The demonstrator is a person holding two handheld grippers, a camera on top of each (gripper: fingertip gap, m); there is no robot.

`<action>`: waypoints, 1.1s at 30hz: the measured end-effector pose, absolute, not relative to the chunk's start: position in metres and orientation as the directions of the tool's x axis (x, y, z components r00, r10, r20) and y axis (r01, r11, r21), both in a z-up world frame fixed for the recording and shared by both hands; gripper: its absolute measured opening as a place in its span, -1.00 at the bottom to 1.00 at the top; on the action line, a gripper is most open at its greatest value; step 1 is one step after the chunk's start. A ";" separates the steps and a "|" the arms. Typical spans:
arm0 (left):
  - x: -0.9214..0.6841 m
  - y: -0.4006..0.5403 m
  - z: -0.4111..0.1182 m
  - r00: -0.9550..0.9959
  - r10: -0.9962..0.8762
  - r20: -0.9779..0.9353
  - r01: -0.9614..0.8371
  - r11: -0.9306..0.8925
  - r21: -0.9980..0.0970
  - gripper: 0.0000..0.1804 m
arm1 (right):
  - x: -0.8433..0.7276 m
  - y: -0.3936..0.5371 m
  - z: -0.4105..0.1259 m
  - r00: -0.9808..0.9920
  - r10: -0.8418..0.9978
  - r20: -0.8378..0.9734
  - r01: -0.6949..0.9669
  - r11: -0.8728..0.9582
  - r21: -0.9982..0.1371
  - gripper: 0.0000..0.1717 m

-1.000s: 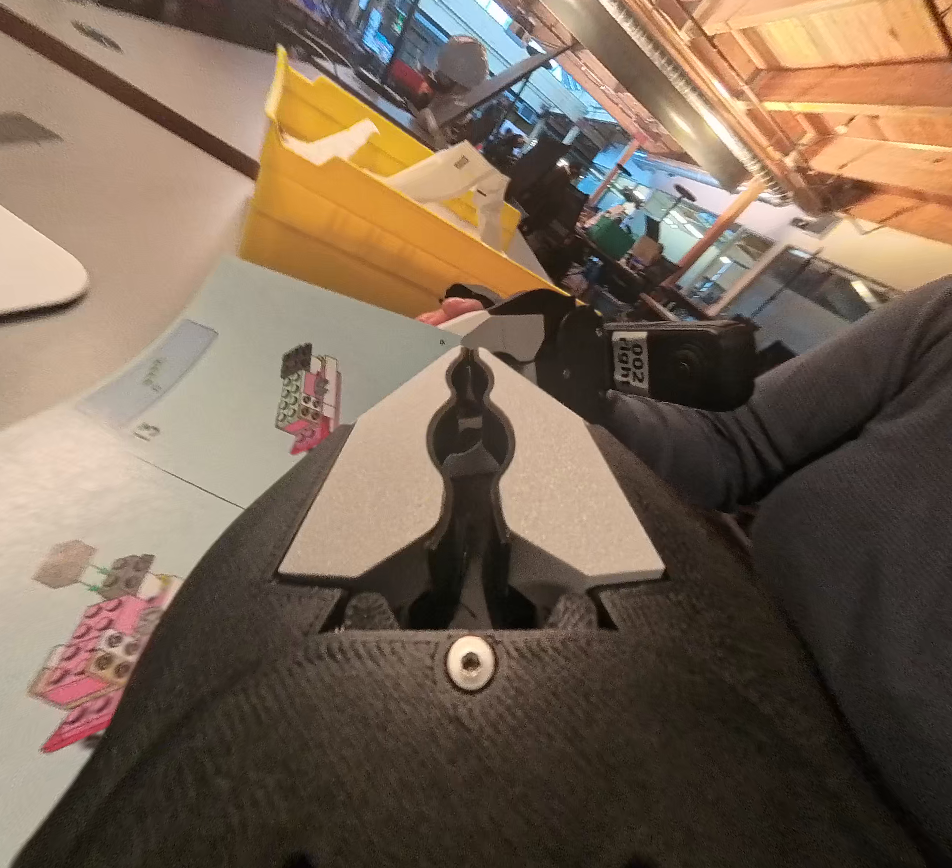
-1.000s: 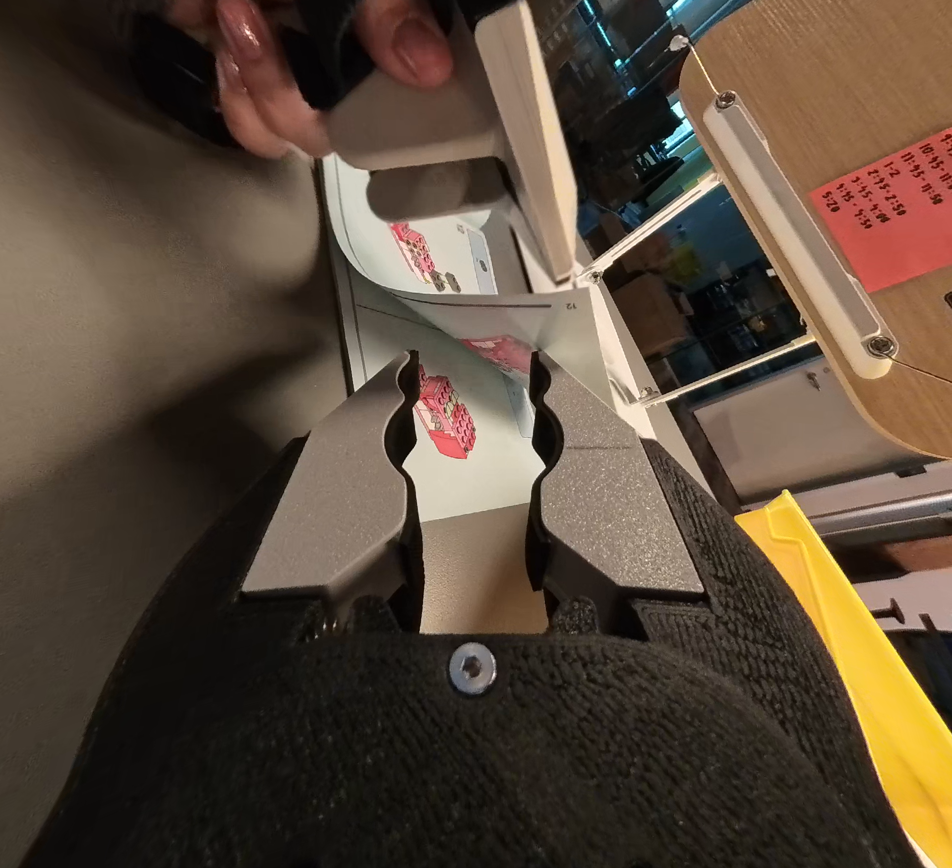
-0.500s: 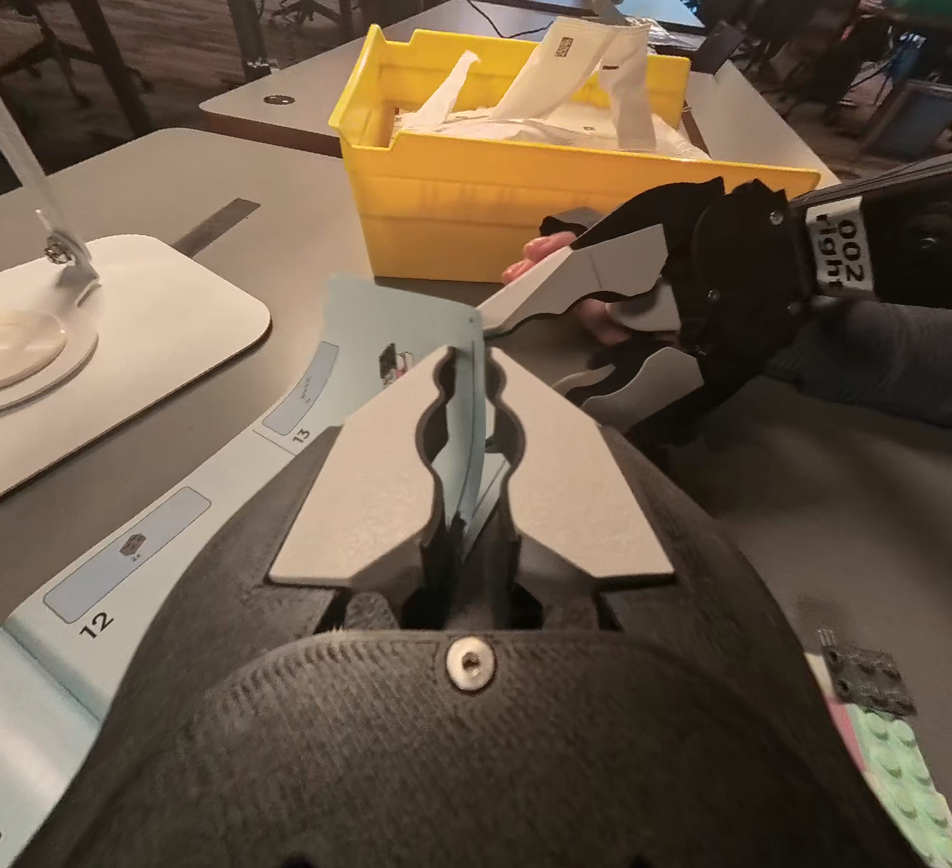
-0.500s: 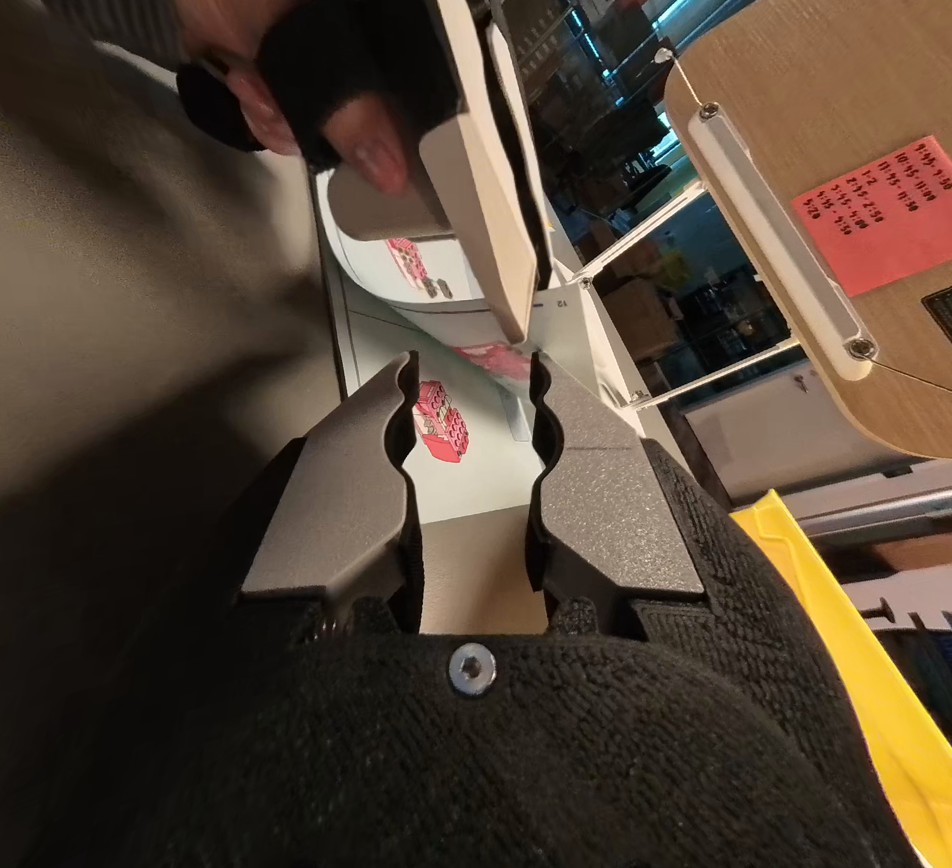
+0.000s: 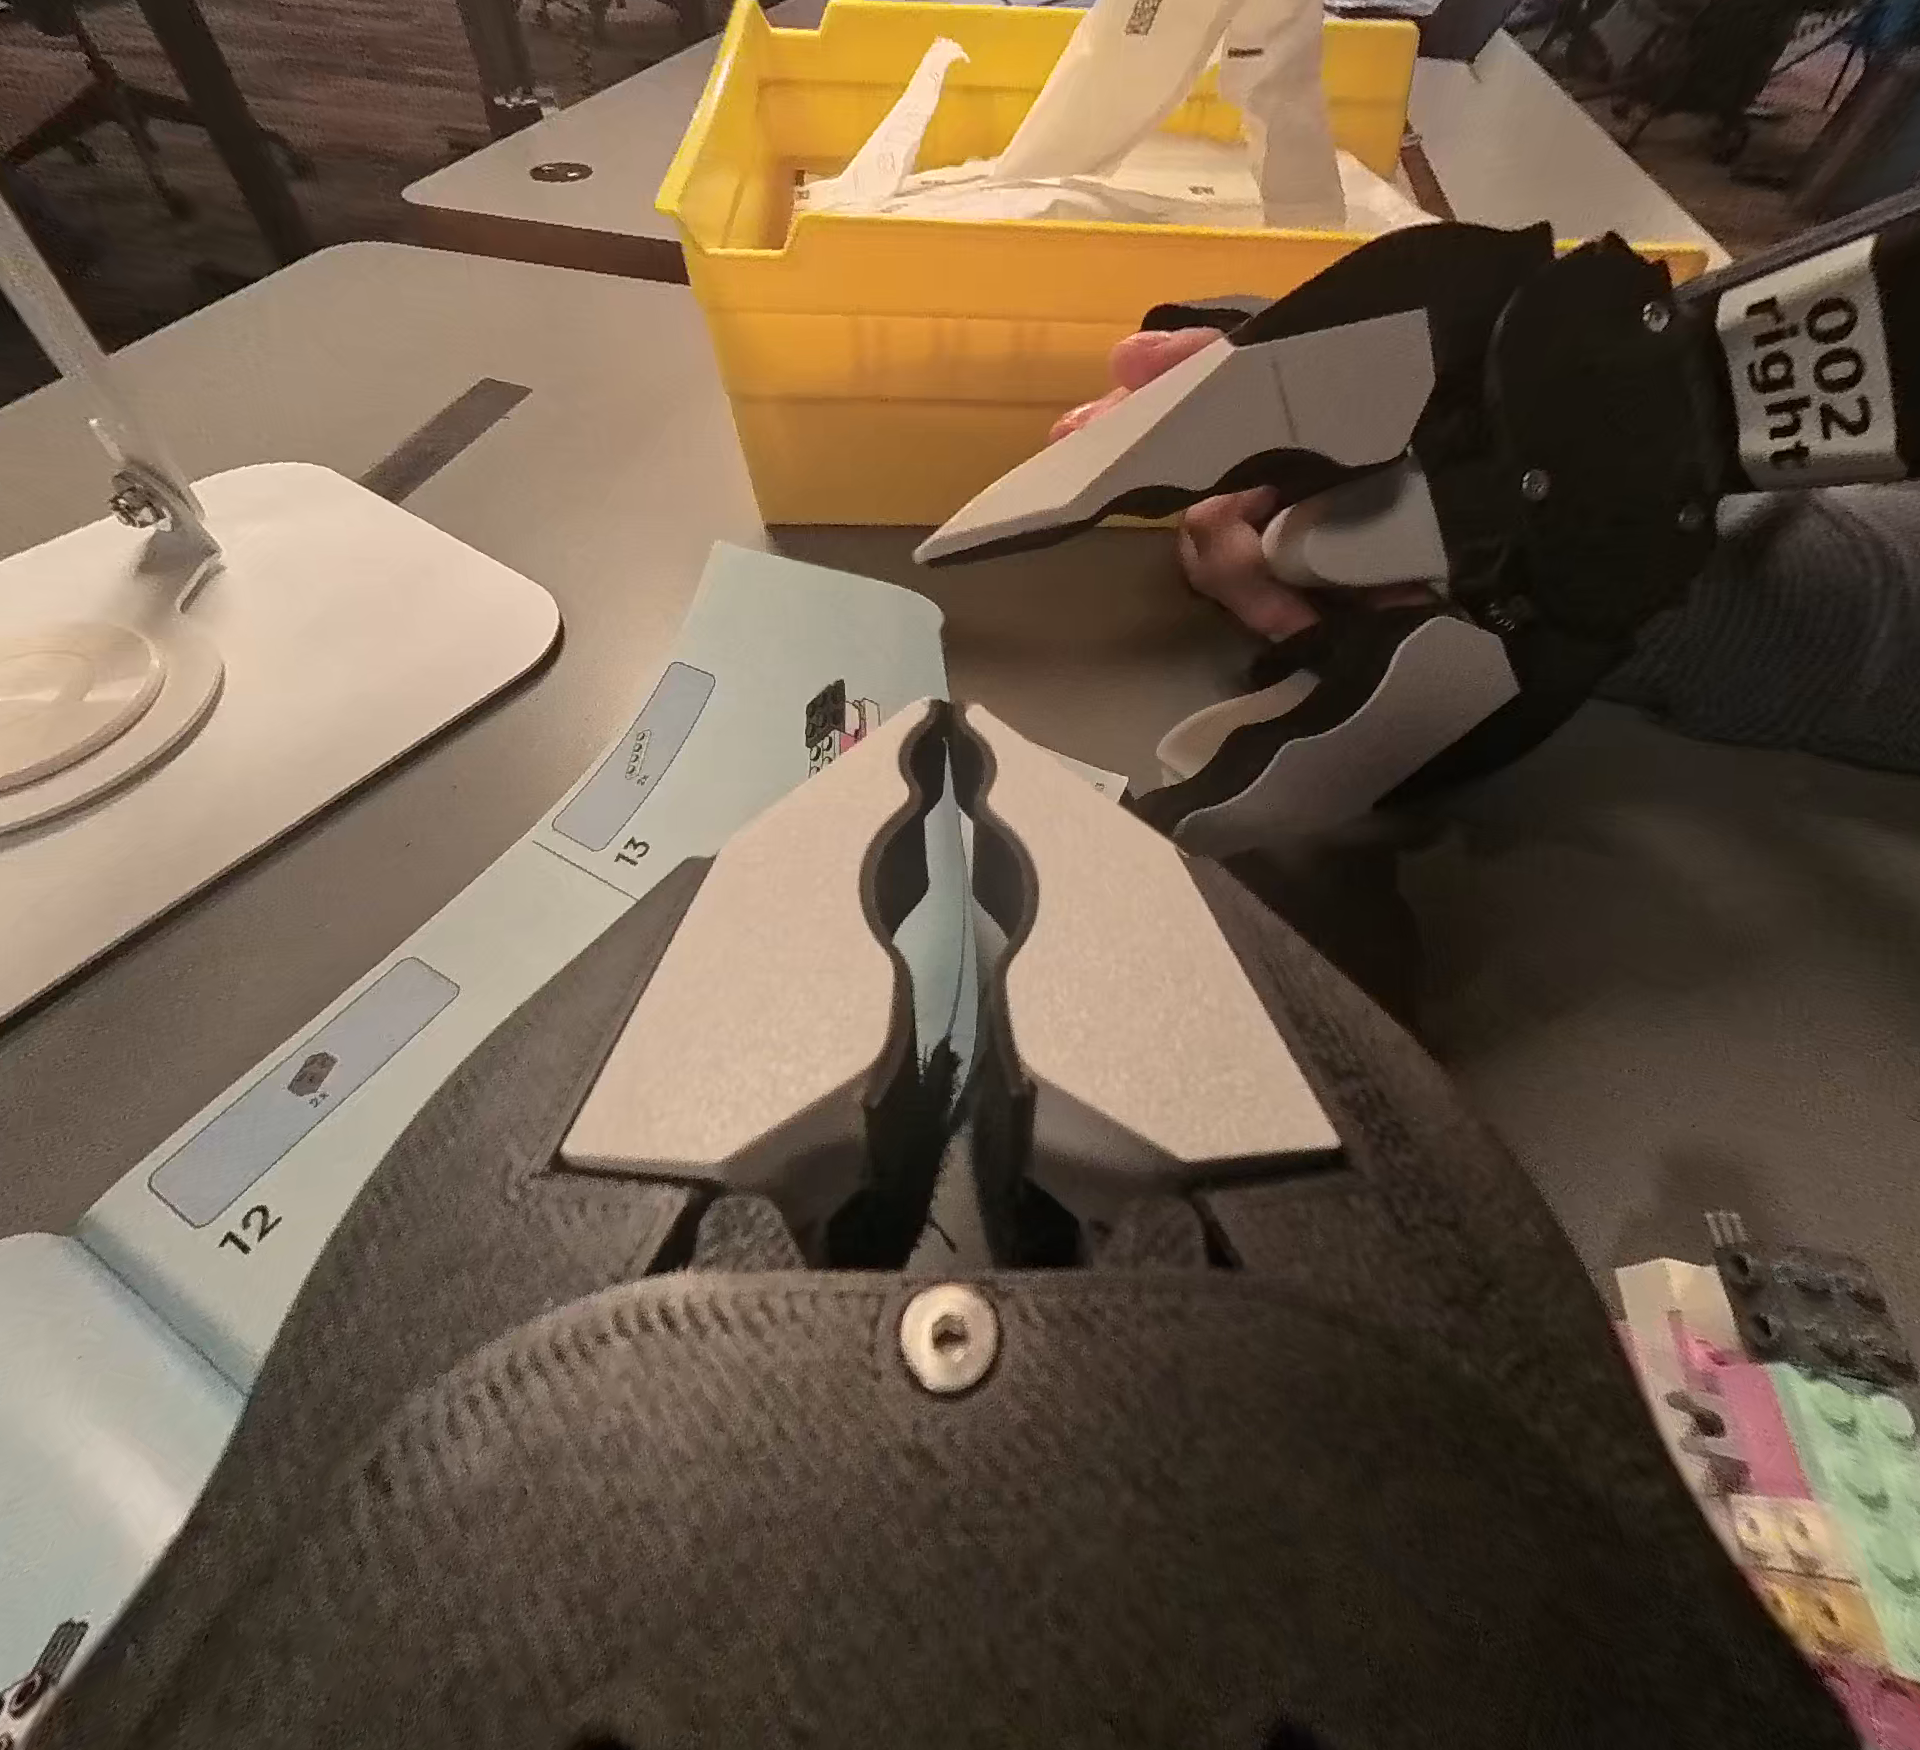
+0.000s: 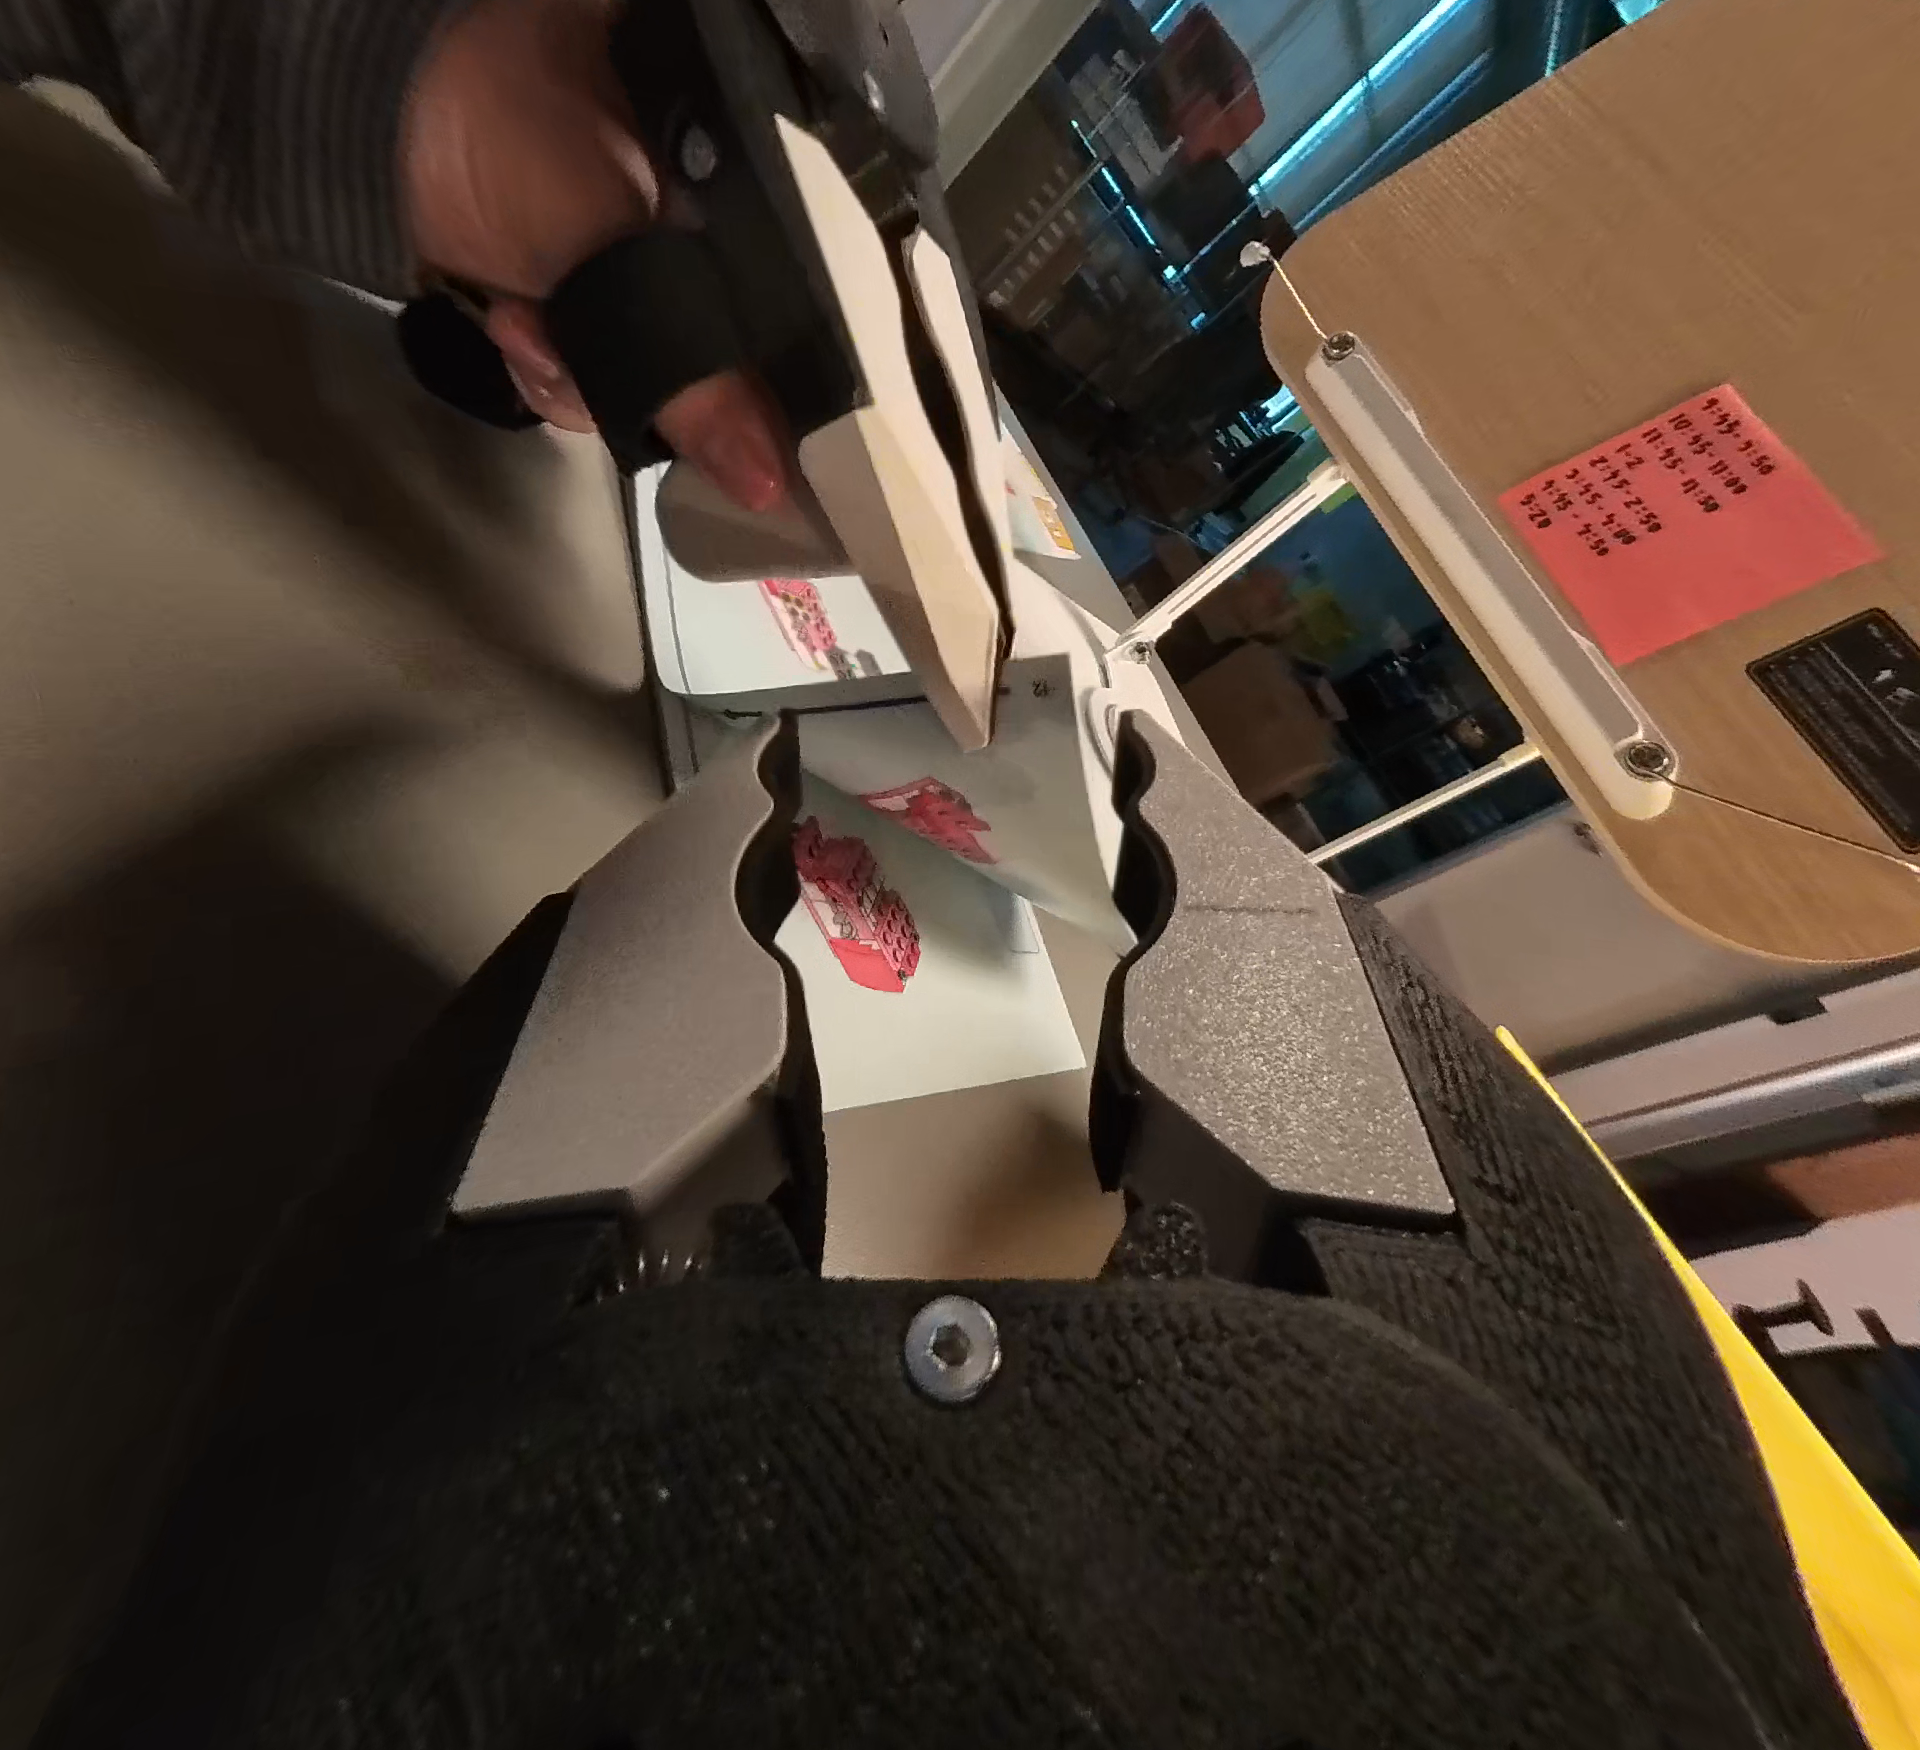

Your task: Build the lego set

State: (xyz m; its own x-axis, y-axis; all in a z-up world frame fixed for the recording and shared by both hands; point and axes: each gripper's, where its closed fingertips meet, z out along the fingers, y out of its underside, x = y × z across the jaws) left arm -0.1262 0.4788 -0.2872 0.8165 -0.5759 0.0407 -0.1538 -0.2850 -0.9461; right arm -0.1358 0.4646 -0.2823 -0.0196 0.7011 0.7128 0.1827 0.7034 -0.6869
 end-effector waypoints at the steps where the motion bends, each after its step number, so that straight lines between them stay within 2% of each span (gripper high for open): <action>1: -0.125 0.479 -0.288 0.816 -0.577 0.032 -0.163 -0.284 -0.945 -1.00 | -0.136 0.464 -0.283 -0.025 0.704 0.710 0.183 0.702 -0.689 -0.31; 33: -0.129 0.479 -0.288 0.818 -0.563 0.118 -0.083 -0.318 -0.944 -1.00 | -0.136 0.461 -0.289 -0.059 0.694 0.718 0.192 0.714 -0.674 -0.41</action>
State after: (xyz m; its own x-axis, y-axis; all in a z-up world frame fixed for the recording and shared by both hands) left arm -0.1292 0.4794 -0.2881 0.8177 -0.5634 0.1179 -0.0831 -0.3182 -0.9444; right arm -0.1358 0.4606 -0.2888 -0.0588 0.6936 0.7180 0.1918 0.7137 -0.6737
